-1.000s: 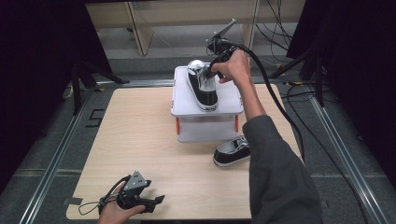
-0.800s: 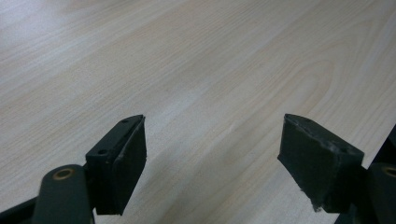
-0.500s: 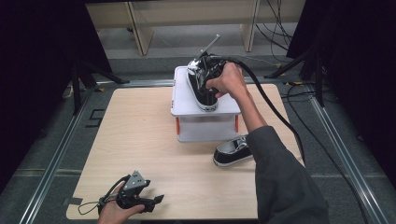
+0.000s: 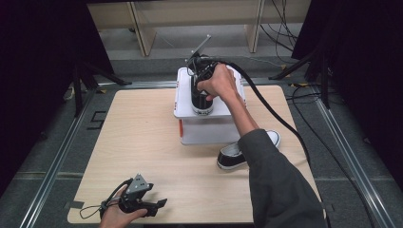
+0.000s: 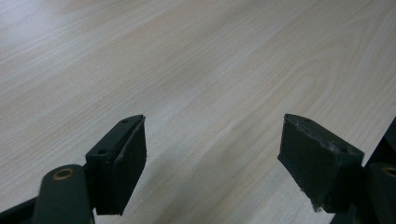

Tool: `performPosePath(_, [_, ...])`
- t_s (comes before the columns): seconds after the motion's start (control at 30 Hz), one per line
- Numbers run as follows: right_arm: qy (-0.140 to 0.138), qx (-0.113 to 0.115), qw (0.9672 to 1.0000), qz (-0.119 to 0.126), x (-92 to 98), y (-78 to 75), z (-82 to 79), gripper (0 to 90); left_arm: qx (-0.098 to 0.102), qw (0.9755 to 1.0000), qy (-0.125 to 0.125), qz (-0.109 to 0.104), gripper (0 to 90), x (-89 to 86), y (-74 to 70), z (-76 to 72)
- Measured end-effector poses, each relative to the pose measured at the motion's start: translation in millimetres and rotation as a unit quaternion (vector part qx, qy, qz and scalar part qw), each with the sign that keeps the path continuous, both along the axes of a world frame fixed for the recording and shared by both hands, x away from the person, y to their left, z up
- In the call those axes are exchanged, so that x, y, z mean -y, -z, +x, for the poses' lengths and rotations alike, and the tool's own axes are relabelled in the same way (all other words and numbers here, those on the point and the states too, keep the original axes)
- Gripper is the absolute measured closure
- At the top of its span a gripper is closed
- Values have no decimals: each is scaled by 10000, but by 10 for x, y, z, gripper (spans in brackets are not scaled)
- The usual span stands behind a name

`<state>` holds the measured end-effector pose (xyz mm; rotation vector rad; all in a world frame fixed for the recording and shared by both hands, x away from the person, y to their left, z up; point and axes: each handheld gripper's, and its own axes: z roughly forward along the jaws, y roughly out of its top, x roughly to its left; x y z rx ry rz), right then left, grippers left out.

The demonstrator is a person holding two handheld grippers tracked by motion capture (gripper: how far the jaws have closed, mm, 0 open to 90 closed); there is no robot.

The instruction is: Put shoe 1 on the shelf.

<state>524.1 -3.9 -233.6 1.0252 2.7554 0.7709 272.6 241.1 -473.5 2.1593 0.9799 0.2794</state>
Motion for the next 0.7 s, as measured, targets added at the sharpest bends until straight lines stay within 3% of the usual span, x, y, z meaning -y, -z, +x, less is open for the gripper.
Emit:
performPosePath(0.03, [-14, 23, 10000, 5, 3, 4, -4, 855, 3, 10000, -11, 7, 225, 3, 1, 0])
performPosePath(0.13, [160, 100, 9994, 290, 58, -69, -60, 690, 9, 10000, -25, -2, 225, -9, 0, 0])
performPosePath(0.27, [162, 312, 9984, 444, 227, -194, -242, 592, 12, 10000, -49, -7, 225, -16, 0, 2])
performPosePath(0.37, [92, 305, 9981, 523, 360, -207, -356, 567, 54, 10000, -34, 0, 225, -18, -1, -2])
performPosePath(0.43, [91, 458, 9980, 419, 587, -169, -543, 548, 54, 10000, -43, 14, 225, -19, 1, 3])
performPosePath(0.47, [91, 458, 9980, 419, 587, -169, -543, 548, 54, 10000, -43, 14, 225, -19, 1, 3])
performPosePath(0.5, [30, 474, 9978, 464, 757, -122, -682, 548, 19, 10000, -66, 9, 225, -19, 12, 7])
performPosePath(0.53, [105, 387, 9978, 519, 807, -104, -734, 548, -7, 10000, -91, -2, 225, -18, 18, 8])
performPosePath(0.63, [53, 406, 9976, 567, 953, -41, -819, 548, -20, 10000, 28, 89, 225, -39, 1, 9])
performPosePath(0.7, [88, 331, 9974, 633, 1138, 85, -926, 548, 6, 10000, -91, 35, 225, -28, 15, 11])
